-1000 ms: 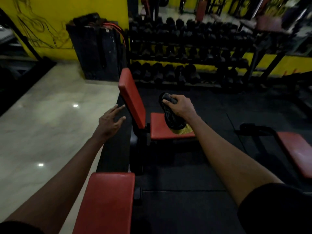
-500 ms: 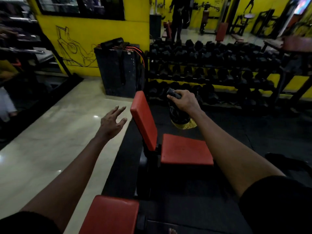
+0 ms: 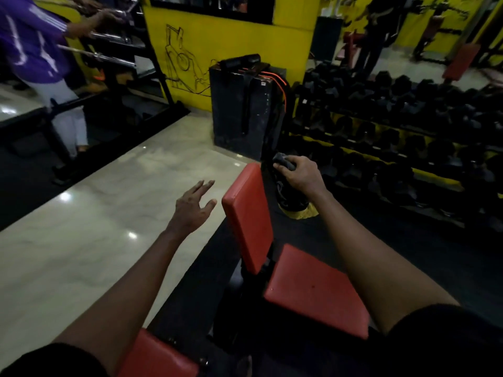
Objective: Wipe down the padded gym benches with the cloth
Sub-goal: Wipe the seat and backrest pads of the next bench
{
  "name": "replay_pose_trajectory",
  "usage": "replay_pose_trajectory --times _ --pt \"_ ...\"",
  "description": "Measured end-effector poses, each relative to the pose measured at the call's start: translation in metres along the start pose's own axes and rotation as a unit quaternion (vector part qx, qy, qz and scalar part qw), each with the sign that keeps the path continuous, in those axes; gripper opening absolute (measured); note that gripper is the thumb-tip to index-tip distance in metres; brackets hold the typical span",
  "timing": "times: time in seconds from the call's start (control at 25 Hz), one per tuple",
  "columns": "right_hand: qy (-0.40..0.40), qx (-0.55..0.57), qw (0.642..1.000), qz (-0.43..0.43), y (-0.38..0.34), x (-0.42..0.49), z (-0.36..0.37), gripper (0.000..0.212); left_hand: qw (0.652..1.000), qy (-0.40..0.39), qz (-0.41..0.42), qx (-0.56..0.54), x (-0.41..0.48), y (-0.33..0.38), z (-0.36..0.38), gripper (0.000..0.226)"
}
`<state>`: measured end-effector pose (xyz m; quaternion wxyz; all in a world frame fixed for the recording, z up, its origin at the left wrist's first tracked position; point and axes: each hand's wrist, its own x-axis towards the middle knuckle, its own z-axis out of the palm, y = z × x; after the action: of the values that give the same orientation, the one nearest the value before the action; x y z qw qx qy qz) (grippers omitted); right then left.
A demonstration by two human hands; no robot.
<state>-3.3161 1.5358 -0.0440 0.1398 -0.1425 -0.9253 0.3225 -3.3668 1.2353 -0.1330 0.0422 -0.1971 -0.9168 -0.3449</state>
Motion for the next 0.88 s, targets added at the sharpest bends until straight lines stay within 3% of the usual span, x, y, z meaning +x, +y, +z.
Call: replay_pose_trajectory --times 0.32,0.6,0.88 --pt "-0.094 -0.05 0.993 -0.058 0.033 0.121 0.066 0.039 0.998 -0.027 -0.054 -0.029 0.078 -0.035 0.08 0.064" --pt "-0.169 -0.069 0.977 -0.111 0.071 0.178 0.126 0.041 0.985 -0.071 -0.146 -0.063 0.081 -0.046 0.126 0.068" --pt "-0.208 -0.09 0.954 -0.194 0.082 0.218 0.185 0.04 0.965 -0.006 -0.238 -0.114 0.077 -0.026 0.149 0.065"
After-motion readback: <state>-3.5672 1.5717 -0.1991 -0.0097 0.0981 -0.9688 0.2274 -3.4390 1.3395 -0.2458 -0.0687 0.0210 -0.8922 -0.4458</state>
